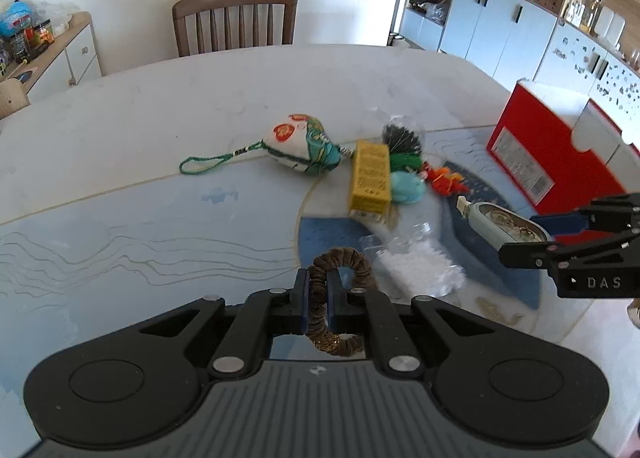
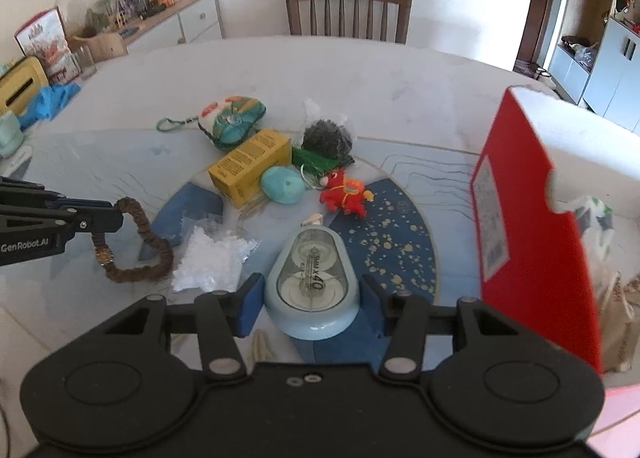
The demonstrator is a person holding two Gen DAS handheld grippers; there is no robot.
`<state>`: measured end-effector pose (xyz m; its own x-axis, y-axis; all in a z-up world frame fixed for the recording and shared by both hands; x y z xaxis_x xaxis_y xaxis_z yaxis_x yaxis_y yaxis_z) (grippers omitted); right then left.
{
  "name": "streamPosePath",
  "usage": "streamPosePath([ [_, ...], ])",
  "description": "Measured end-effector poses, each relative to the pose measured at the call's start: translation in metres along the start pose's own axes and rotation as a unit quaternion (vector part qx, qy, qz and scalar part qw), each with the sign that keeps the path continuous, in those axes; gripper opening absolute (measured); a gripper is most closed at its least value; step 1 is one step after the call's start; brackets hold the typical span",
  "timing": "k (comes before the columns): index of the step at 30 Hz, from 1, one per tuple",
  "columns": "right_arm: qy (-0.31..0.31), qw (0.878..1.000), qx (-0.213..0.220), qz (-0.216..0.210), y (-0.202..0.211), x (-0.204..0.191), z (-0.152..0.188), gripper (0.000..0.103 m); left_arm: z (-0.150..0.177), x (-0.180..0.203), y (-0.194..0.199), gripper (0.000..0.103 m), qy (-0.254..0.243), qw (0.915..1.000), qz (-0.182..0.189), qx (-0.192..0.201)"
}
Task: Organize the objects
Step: 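Carry the bracelet and oval case into the red shoebox with both tools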
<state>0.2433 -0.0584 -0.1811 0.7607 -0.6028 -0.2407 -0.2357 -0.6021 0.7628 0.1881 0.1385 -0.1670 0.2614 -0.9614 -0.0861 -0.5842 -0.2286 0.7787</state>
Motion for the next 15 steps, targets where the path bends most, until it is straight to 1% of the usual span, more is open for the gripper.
streamPosePath([
  [4, 0.003, 1.0, 0.016, -0.008, 0.026, -0.003, -0.001, 0.05, -0.01, 0.006, 0.022, 0.008, 0.001, 0.9999, 0.011, 0.011],
  [10, 0.02, 0.999, 0.043, -0.016, 0.07, -0.007, -0.006, 0.05, -0.025, 0.019, 0.053, 0.008, 0.014, 0.999, 0.038, 0.02],
  [15, 0.022, 0.998, 0.057, -0.017, 0.098, 0.0, -0.01, 0.05, -0.034, 0.038, 0.075, 0.008, 0.007, 0.9982, 0.054, 0.025],
])
Point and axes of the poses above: each gripper's, at about its wrist camera, not at the fingertips, and y roughly against the way its jaws point, x to its right, z to its underside, the point moved 8 cm from there along -y, roughly the way its jaws point, and after that the axes turned 13 degrees about -z, right-handed, at the moved point
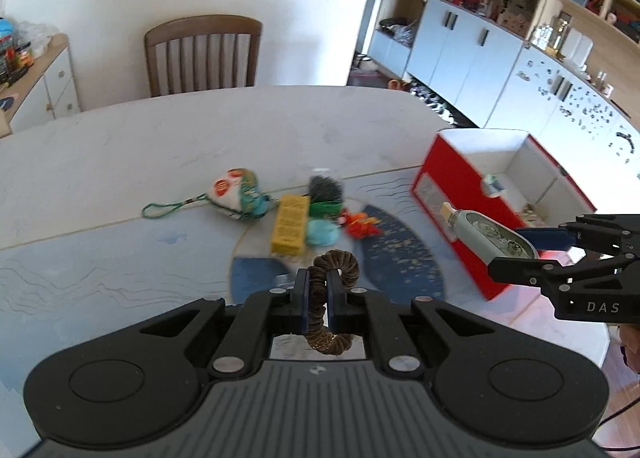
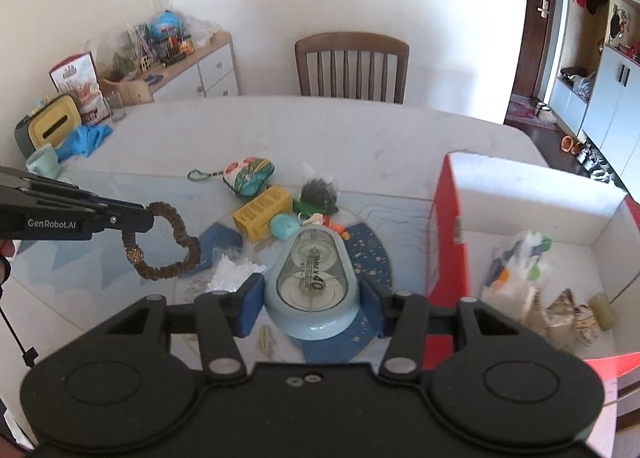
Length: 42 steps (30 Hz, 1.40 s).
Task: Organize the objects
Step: 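Carry the bracelet and oval case into the red shoebox with both tools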
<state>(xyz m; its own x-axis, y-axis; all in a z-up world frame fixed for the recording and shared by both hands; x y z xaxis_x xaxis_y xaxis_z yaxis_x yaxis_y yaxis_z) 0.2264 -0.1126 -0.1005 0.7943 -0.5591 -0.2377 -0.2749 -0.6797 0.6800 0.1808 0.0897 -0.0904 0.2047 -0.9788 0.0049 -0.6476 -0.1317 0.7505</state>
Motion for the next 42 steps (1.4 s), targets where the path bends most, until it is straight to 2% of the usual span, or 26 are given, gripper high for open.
streamPosePath([
  [9, -0.001, 1.0, 0.018, 0.007, 0.039, 0.025, -0.004, 0.05, -0.024, 0.054, 0.021, 0.008, -0.009, 0.9993, 0.032, 0.016],
  [21, -0.024, 0.998, 0.041, 0.03, 0.085, 0.091, 0.006, 0.05, -0.066, 0.156, 0.018, 0.008, -0.049, 0.9953, 0.073, 0.042],
  [34, -0.05, 0.996, 0.04, 0.063, 0.111, 0.175, 0.026, 0.05, -0.097, 0.259, -0.032, 0.008, -0.095, 0.9914, 0.086, 0.026],
  [42, -0.061, 0.994, 0.027, 0.085, 0.107, 0.22, 0.033, 0.05, -0.114, 0.304, -0.07, 0.008, -0.093, 0.991, 0.096, 0.002],
])
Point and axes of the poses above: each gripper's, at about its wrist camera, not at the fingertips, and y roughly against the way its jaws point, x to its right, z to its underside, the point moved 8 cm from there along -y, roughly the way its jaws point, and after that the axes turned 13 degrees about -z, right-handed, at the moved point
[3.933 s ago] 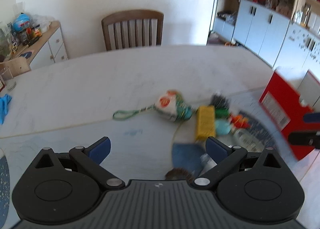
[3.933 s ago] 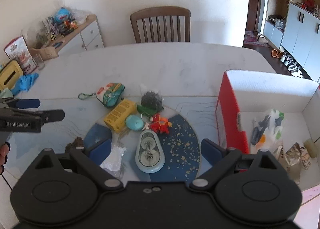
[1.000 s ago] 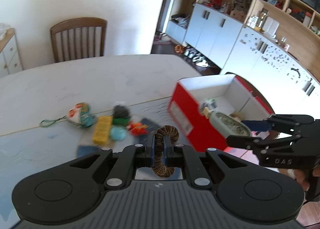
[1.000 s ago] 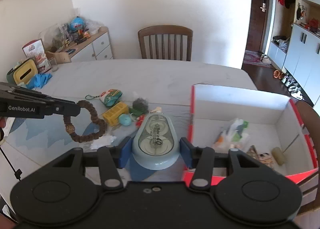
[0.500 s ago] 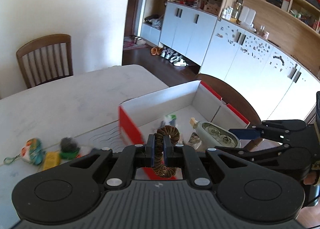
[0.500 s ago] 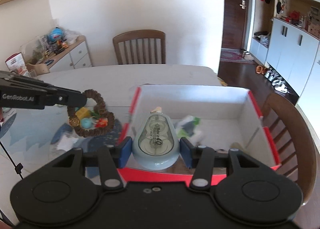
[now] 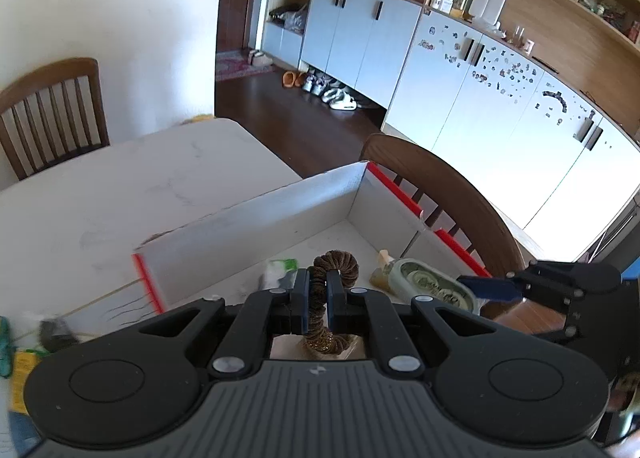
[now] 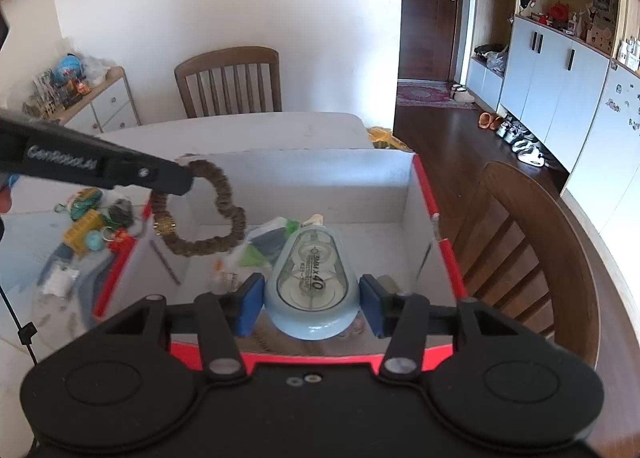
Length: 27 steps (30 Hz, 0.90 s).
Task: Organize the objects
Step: 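Carry the bracelet and oval case into the red shoebox with both tools, then open both tools to release the bracelet and oval case in the box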
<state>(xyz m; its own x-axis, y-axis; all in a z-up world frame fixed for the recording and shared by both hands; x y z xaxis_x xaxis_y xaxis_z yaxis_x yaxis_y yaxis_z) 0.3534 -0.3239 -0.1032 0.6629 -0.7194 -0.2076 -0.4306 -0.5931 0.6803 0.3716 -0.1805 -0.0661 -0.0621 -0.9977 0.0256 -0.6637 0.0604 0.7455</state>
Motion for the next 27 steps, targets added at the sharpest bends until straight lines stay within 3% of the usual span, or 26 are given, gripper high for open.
streamPosePath([
  [13, 0.022, 0.999, -0.044, -0.003, -0.042, 0.019, 0.003, 0.05, -0.001, 0.031, -0.082, 0.008, 0.02, 0.9972, -0.022, -0.068],
  [20, 0.071, 0.997, -0.04, -0.006, -0.04, 0.009, 0.004, 0.05, 0.015, 0.029, -0.106, 0.008, 0.003, 0.9937, -0.048, -0.102],
  [27, 0.084, 0.994, -0.066, -0.023, -0.041, 0.011, 0.011, 0.05, 0.027, 0.021, -0.118, 0.008, -0.005, 0.9901, -0.064, -0.125],
])
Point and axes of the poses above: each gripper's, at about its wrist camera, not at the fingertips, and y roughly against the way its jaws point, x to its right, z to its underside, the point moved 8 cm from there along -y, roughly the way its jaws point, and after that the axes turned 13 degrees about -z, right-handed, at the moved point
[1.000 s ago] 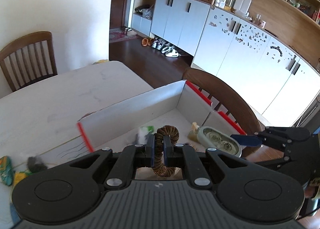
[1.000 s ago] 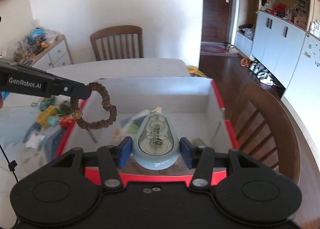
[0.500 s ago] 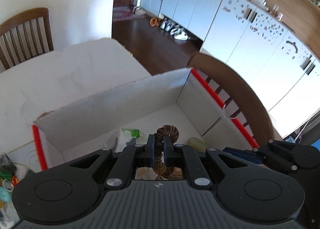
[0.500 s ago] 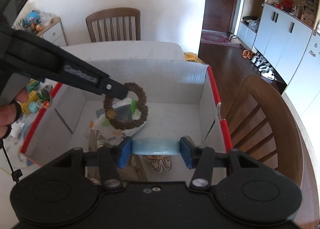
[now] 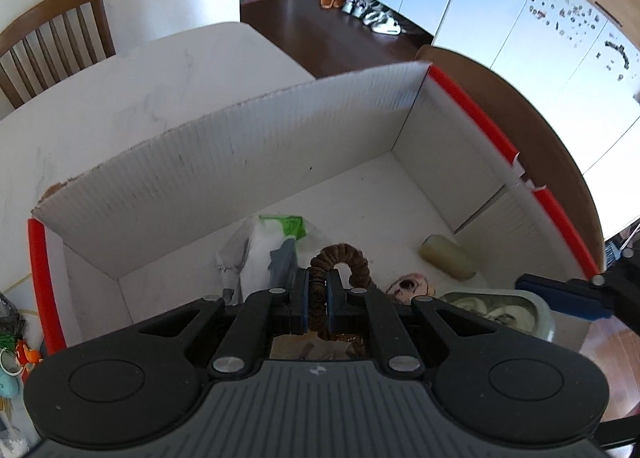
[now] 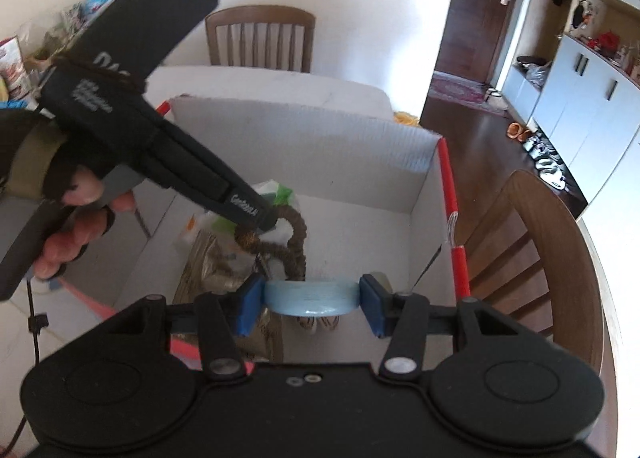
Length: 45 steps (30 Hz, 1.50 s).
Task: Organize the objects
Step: 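Open both tools to release the bracelet and oval case in the box, then withdraw both tools back toward the blue mat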
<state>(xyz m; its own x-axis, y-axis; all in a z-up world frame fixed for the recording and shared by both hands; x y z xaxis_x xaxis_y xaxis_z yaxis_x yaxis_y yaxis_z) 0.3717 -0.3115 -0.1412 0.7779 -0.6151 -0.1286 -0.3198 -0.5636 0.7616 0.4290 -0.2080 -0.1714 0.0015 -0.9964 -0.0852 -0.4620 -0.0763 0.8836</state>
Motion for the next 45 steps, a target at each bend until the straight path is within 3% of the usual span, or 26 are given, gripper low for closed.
streamPosePath([
  [3, -0.009, 1.0, -0.019, -0.007, -0.006, 0.005, 0.005, 0.05, 0.003, -0.001, -0.003, 0.008, -0.002, 1.0, -0.002, -0.004],
  [13, -0.058, 0.998, -0.025, -0.018, -0.01, 0.014, 0.008, 0.052, 0.003, 0.002, -0.005, 0.013, -0.004, 1.0, 0.001, 0.0],
  [18, -0.063, 0.998, -0.014, -0.016, -0.006, 0.018, 0.003, 0.061, 0.004, -0.002, 0.007, 0.025, 0.0, 0.9999, 0.007, 0.01],
  [21, -0.063, 0.998, -0.008, -0.02, -0.001, 0.019, 0.0, 0.061, 0.004, -0.006, 0.018, 0.029, 0.0, 0.9997, 0.013, 0.022],
  [33, -0.081, 0.996, 0.028, -0.032, 0.028, 0.0, -0.012, 0.061, 0.014, -0.032, 0.08, 0.03, 0.018, 0.996, 0.037, 0.079],
  [45, -0.105, 0.992, 0.066, -0.036, 0.047, -0.043, -0.028, 0.062, 0.042, -0.083, 0.14, 0.03, 0.018, 0.9913, 0.029, 0.127],
])
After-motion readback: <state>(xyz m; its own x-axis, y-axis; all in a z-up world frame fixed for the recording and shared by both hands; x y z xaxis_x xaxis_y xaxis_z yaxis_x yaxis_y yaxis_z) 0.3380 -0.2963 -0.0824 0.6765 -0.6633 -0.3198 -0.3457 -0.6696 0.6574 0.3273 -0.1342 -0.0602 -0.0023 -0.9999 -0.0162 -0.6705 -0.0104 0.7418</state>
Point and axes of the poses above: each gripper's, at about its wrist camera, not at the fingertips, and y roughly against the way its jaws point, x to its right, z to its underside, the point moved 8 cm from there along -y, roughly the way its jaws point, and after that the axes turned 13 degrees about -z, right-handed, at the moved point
